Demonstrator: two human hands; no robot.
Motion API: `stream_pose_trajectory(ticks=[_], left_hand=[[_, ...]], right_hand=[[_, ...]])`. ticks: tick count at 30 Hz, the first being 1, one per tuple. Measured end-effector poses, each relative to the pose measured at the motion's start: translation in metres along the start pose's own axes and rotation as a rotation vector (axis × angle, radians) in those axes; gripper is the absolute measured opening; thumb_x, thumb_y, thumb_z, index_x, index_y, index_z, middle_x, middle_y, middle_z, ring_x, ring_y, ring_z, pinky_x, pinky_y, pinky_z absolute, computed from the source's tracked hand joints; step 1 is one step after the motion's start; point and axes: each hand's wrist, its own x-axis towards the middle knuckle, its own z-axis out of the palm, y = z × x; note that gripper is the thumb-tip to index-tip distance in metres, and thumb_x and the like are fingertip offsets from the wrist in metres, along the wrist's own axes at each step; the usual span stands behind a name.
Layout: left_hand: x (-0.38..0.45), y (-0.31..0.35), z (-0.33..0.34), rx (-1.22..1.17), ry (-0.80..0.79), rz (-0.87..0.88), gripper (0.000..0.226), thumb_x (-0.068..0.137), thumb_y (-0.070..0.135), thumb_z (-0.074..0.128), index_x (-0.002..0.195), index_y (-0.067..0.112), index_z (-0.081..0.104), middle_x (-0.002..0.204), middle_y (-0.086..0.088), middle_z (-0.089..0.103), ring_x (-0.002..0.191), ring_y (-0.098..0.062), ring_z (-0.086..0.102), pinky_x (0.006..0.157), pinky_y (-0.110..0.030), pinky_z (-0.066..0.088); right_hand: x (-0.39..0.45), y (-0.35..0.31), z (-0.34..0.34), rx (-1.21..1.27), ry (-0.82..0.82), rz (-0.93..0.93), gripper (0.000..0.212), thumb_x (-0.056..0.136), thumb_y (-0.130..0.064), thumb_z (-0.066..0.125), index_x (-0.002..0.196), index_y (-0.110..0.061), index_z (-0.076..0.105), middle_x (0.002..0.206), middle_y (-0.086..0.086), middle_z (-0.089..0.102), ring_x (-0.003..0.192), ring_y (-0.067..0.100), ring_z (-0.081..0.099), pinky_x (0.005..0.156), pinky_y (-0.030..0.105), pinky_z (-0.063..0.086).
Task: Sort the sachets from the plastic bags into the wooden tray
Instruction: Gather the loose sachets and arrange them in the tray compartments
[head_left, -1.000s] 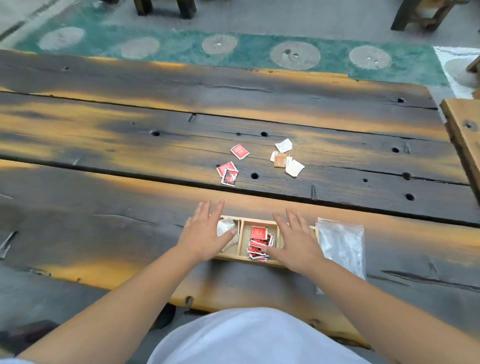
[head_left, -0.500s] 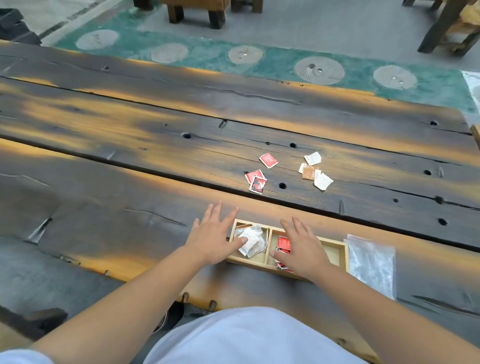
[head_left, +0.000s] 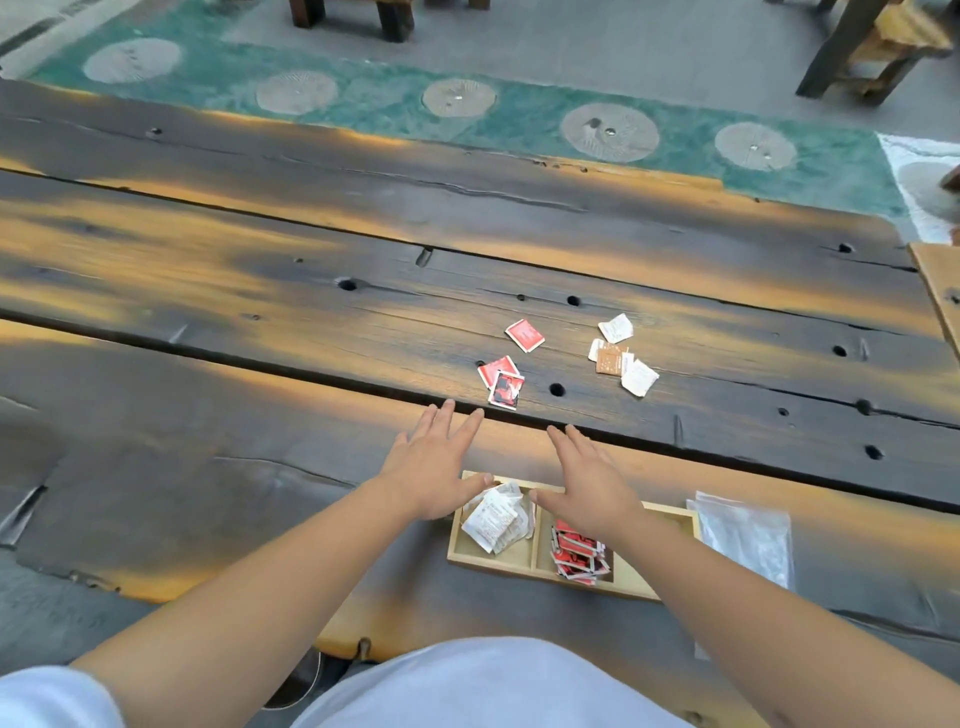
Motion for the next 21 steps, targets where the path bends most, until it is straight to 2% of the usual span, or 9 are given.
stream_pose_trajectory(ticks=[5,9,12,15,18,21], left_hand=[[0.046,-0.009,-0.010,-0.040,0.000,-0.014,0.089,0.089,0.061,0.046,0.155,0.021,0.002,0.165,-0.006,0.002,0.151,-0.025,0.000,0.118,-0.053,0.019],[0.087,-0.012,-0.013,-0.055,-0.025,-0.038,0.091,0.089,0.061,0.047,0.155,0.017,0.004,0.165,-0.005,0.003,0.151,-0.024,0.002,0.120,-0.050,0.017],[0.116,-0.015,-0.008,-0.086,-0.014,-0.028,0.090,0.086,0.061,0.052,0.153,0.015,0.012,0.161,-0.007,0.018,0.148,-0.026,0.016,0.119,-0.047,0.023],[0.143,-0.018,0.000,-0.135,-0.012,-0.043,0.090,0.083,0.060,0.057,0.151,0.016,0.017,0.152,-0.008,0.033,0.140,-0.028,0.030,0.113,-0.045,0.031],[0.169,-0.017,0.005,-0.187,-0.029,-0.079,0.093,0.082,0.058,0.061,0.152,0.016,0.016,0.151,-0.010,0.031,0.139,-0.031,0.029,0.112,-0.047,0.033],[0.194,-0.014,0.012,-0.257,0.002,-0.109,0.089,0.081,0.056,0.063,0.149,0.018,0.021,0.149,-0.011,0.030,0.136,-0.032,0.029,0.109,-0.047,0.033]], right_hand=[[0.044,-0.003,-0.013,-0.007,-0.012,0.018,0.090,0.084,-0.052,0.063,0.155,-0.025,0.014,0.164,0.005,0.014,0.150,0.027,0.015,0.120,0.042,0.022],[0.083,-0.005,-0.018,-0.007,-0.044,0.043,0.089,0.085,-0.052,0.063,0.154,-0.024,0.017,0.164,0.006,0.013,0.149,0.030,0.019,0.118,0.043,0.025],[0.115,-0.004,-0.021,-0.005,-0.059,0.052,0.090,0.084,-0.051,0.066,0.154,-0.025,0.016,0.164,0.007,0.013,0.149,0.030,0.018,0.118,0.044,0.026],[0.151,-0.004,-0.023,0.014,-0.061,0.055,0.089,0.082,-0.051,0.067,0.153,-0.023,0.021,0.161,0.011,0.021,0.146,0.034,0.023,0.116,0.045,0.029],[0.189,-0.004,-0.025,0.084,-0.060,0.076,0.083,0.082,-0.047,0.067,0.149,-0.018,0.028,0.149,0.011,0.037,0.136,0.036,0.035,0.110,0.044,0.034],[0.225,-0.003,-0.025,0.118,-0.025,0.078,0.069,0.087,-0.037,0.064,0.145,-0.015,0.035,0.145,0.012,0.040,0.129,0.040,0.043,0.106,0.044,0.038]])
